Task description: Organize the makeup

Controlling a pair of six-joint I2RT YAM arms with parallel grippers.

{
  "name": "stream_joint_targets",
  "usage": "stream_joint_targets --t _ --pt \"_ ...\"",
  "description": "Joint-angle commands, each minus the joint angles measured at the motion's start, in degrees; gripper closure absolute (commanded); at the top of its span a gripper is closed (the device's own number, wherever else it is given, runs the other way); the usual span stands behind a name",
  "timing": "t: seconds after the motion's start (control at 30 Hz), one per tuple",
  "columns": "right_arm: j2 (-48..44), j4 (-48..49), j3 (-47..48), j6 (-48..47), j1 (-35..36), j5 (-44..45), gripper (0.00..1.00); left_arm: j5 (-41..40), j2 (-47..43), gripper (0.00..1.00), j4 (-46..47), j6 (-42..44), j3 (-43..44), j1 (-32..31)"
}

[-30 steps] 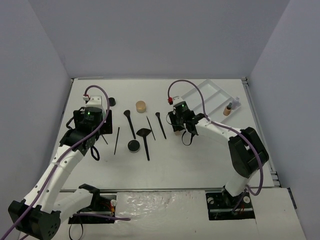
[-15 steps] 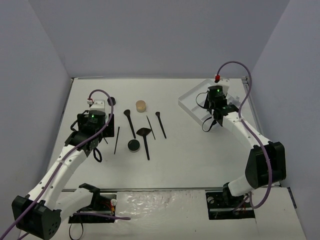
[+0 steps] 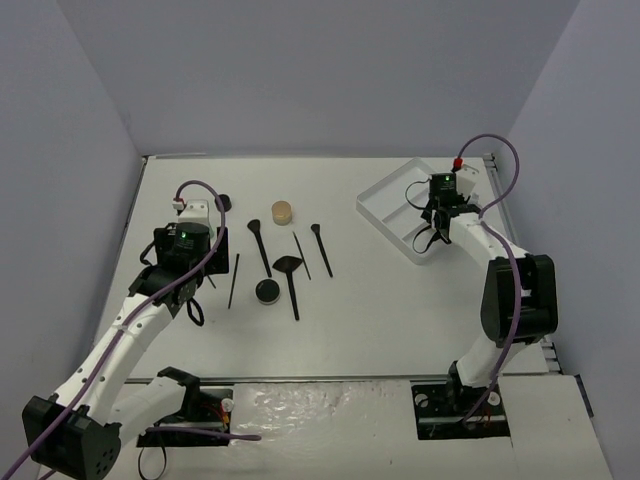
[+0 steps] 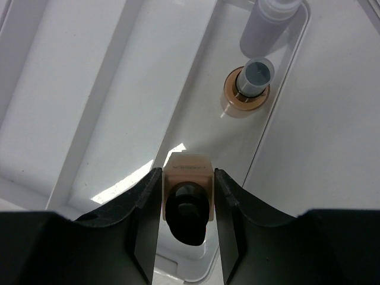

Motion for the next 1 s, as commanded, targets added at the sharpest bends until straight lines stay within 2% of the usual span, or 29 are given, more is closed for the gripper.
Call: stream_joint_targets --t 0.0,0.97 --pt "0.5 7.0 0.1 3.2 -1.3 2.1 1.0 -0.2 -0.7 0.03 3.8 0.8 1.0 0.4" --pt "8.6 9.3 -0.8 6.4 -7.9 6.3 1.0 0.2 -0.1 0.03 4.0 1.0 0.8 0.4"
